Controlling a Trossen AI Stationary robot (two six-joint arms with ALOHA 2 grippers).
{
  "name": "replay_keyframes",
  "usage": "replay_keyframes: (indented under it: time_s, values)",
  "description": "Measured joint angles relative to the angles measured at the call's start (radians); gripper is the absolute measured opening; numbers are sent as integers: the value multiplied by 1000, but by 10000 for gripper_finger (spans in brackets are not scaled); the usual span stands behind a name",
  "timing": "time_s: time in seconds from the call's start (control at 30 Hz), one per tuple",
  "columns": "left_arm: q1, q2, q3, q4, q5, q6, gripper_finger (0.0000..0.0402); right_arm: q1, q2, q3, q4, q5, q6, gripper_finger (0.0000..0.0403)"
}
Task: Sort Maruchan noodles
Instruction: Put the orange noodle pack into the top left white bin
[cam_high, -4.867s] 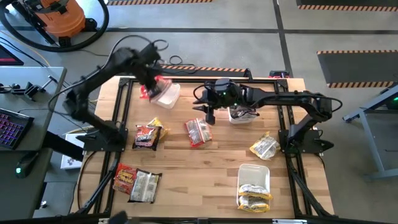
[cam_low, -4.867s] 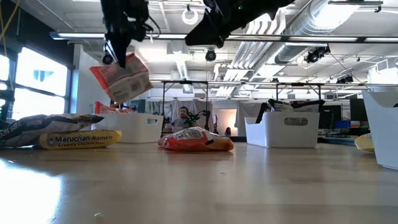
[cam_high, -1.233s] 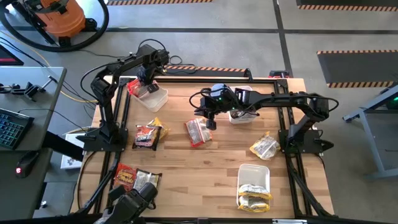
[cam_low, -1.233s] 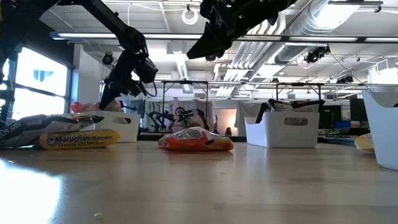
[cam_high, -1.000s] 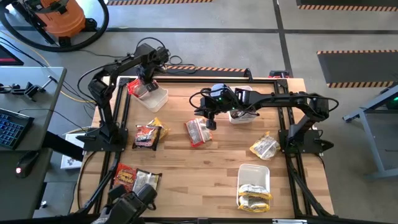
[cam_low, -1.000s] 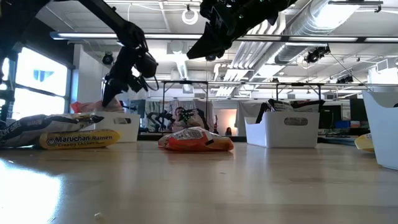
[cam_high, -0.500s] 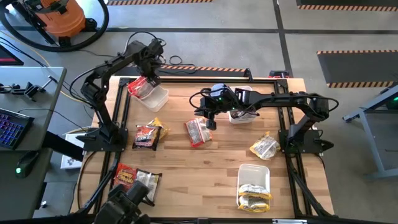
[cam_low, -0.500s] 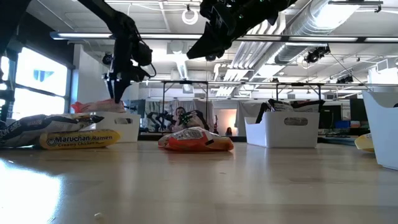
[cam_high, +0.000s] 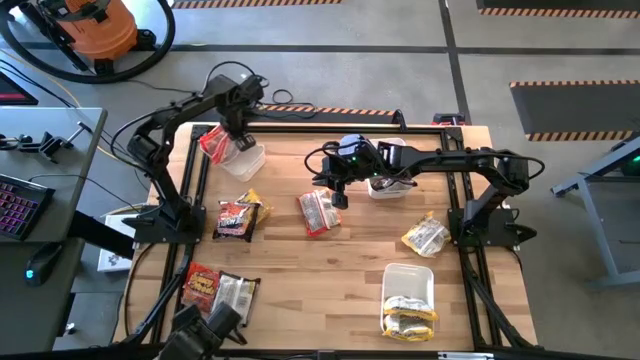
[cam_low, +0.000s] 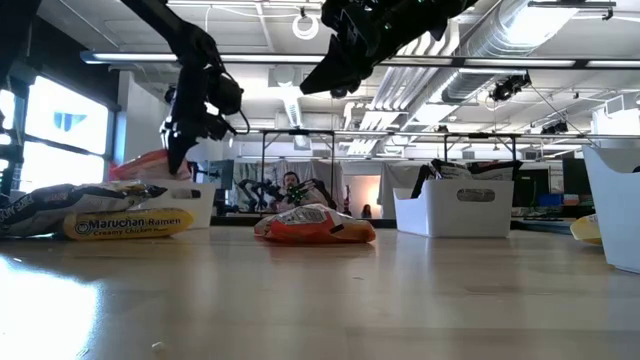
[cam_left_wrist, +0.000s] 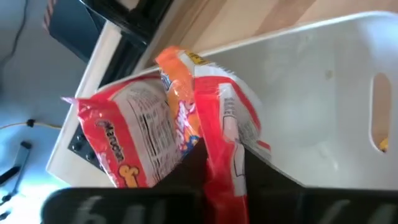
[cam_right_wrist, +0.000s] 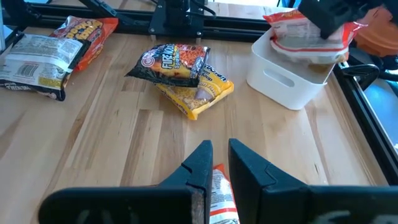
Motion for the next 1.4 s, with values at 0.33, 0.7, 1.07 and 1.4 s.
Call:
replay_keyframes:
  time_s: [0.33, 0.7, 1.07, 1.4]
  values:
    - [-1, 8, 0, -89, -6, -6, 7, 0, 0, 0, 11, 0, -9, 32]
    - [0, 106, 1, -47, -28, 8, 6, 0, 0, 0, 17, 0, 1, 32]
    - [23, 109, 0, 61, -88, 51, 32, 0, 0, 0, 17, 0, 8, 32]
    - [26, 85, -1, 91, -267, 88, 124, 0, 0, 0, 8, 0, 10, 32]
